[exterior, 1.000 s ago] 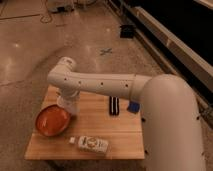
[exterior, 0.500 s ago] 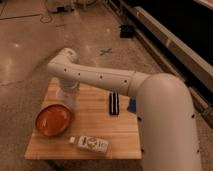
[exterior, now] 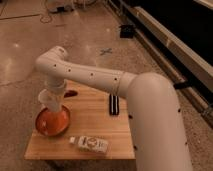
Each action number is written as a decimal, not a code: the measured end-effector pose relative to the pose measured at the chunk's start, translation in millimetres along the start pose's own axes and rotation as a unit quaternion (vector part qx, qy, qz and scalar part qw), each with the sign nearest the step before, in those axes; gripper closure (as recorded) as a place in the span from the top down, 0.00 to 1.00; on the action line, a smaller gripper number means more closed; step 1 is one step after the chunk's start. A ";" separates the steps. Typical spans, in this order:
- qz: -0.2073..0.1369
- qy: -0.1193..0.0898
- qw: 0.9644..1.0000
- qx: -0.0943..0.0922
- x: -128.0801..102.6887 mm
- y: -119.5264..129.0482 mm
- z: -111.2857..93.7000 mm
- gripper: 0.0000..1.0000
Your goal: Place the ceramic cup in the ceramic bowl
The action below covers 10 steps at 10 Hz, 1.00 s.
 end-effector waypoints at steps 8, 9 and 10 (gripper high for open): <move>-0.017 -0.003 1.000 -0.009 -19.9 -2.2 3.2 0.28; -0.013 -0.003 1.000 -0.013 -19.0 2.2 1.2 0.28; -0.012 -0.003 1.000 -0.013 -18.7 8.1 4.4 0.29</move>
